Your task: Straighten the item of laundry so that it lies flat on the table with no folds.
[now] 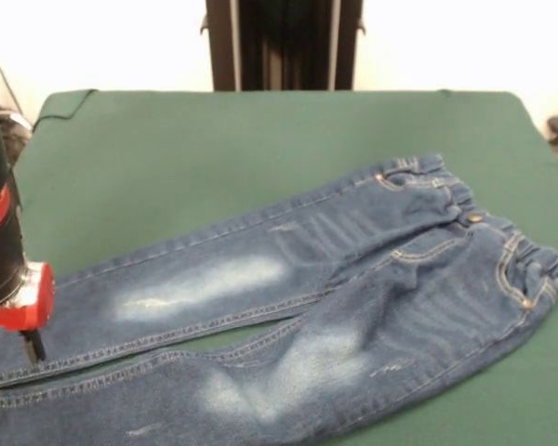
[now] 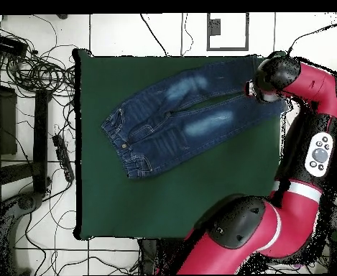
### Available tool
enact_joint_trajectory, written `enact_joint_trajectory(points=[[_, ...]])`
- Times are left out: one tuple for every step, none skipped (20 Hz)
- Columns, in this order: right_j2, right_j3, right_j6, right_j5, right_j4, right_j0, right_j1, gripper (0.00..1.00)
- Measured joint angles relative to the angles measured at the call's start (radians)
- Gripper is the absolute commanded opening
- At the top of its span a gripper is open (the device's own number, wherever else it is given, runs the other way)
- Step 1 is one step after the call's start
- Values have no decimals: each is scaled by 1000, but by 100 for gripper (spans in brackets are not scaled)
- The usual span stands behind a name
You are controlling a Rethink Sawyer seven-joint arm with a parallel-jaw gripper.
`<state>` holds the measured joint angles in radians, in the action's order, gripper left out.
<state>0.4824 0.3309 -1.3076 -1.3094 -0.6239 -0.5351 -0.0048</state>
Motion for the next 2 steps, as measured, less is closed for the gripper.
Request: enact_joint_trajectory(points=[[-3,0,-1,0,0,0,-1,100],[-6,1,-2,0,0,1,-1,100]])
